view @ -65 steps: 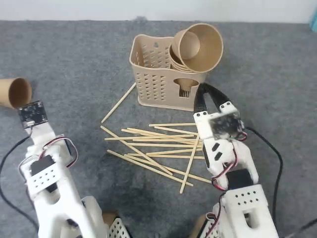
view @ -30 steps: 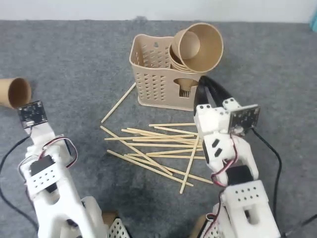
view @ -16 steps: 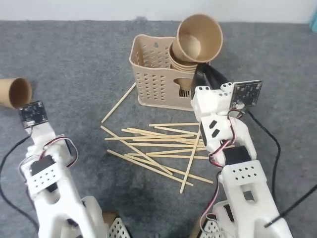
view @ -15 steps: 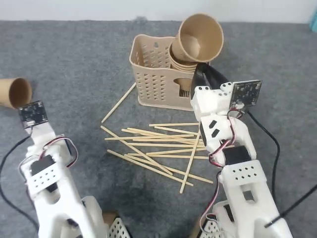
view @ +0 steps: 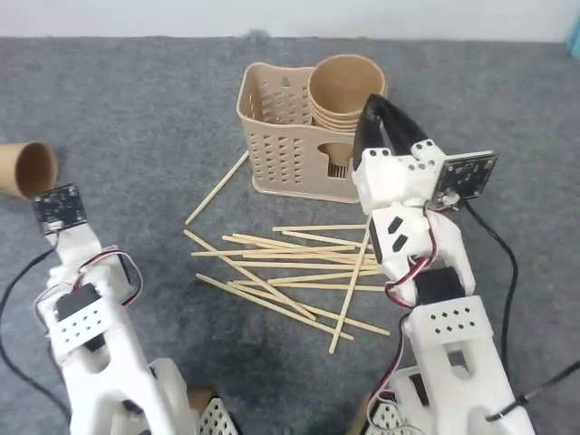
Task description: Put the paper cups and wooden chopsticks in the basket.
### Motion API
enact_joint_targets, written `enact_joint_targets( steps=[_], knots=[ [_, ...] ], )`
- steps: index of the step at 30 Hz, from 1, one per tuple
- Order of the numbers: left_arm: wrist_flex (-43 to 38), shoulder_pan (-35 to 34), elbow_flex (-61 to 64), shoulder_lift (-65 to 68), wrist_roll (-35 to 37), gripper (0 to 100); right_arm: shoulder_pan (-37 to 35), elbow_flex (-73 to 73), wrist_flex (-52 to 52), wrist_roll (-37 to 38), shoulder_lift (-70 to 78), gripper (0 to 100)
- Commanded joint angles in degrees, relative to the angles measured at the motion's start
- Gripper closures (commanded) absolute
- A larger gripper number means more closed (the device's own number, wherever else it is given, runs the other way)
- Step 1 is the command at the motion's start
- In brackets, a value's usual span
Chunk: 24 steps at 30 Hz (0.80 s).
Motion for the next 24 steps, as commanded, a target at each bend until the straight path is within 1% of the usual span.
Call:
enact_joint_targets(
  steps=[1, 3, 6, 7, 17, 24],
  knots=[
    [-1.49, 0.44, -0.13, -1.32, -0.53, 98, 0.4, -6.51, -1.1, -0.88, -1.98, 99.1],
    [-1.49, 0.44, -0.13, -1.32, -0.53, 98, 0.4, -9.05, -1.1, -2.02, -1.36, 99.1],
    [-1.49, 0.44, -0.13, -1.32, -0.53, 98, 0.48, -11.25, -1.1, -6.42, 0.48, 99.1],
    [-1.49, 0.44, -0.13, -1.32, -0.53, 98, 0.48, -11.78, -1.1, -6.68, 1.71, 99.1],
    [-1.49, 0.44, -0.13, -1.32, -0.53, 98, 0.57, -16.26, -1.54, -6.86, 20.26, 99.1],
    [-1.49, 0.44, -0.13, -1.32, -0.53, 98, 0.92, -15.21, -1.19, -6.86, 26.95, 99.1]
  ],
)
